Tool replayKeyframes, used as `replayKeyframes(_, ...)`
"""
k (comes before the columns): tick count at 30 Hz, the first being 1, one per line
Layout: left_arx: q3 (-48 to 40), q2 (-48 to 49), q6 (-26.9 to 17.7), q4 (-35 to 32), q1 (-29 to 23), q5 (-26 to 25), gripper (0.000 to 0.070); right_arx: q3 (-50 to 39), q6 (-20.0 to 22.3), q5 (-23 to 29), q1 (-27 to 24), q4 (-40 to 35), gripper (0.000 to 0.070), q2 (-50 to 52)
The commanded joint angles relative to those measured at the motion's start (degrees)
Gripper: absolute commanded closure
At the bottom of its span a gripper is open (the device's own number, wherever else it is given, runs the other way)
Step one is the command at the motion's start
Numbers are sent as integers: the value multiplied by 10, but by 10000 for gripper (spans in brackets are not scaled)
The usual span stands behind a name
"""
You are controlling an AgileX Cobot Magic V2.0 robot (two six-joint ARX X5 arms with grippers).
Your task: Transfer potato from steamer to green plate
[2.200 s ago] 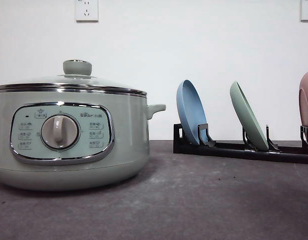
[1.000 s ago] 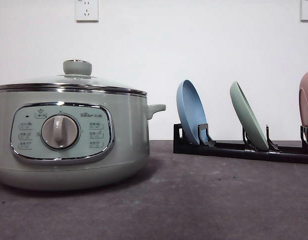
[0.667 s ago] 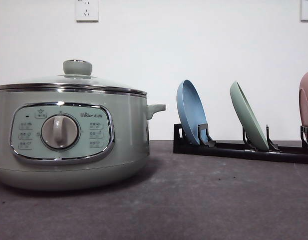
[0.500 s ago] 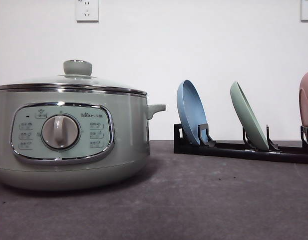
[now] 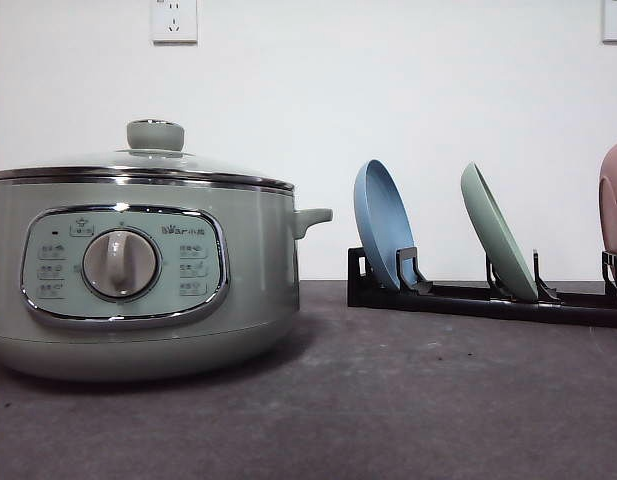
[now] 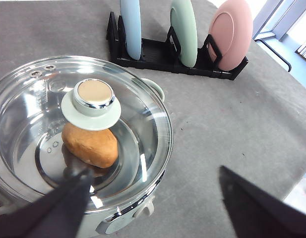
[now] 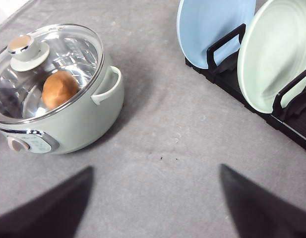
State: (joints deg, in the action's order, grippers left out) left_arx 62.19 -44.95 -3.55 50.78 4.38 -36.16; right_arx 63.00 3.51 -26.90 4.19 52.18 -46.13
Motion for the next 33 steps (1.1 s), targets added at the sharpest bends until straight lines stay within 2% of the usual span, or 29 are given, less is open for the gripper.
replayKeyframes(1, 12, -3, 0, -6, 1, -3, 139, 12, -12, -1, 2, -2, 123, -2)
replayKeyframes(15, 12, -3, 0, -6, 1, -3, 140, 12, -24, 0, 2, -4, 123, -2)
replayKeyframes(17, 12, -3, 0, -6, 1, -3, 140, 12, -36, 3, 2, -11, 123, -3)
replayKeyframes(22, 12, -3, 0, -6, 1, -3, 141, 16, -97, 6, 2, -61, 123, -19)
replayKeyframes(25, 12, -3, 0, -6, 1, -3, 141, 30, -113, 15, 2, -82, 123, -47)
replayKeyframes(33, 12, -3, 0, -6, 1, -3, 141, 132, -117, 22, 2, -99, 124, -191)
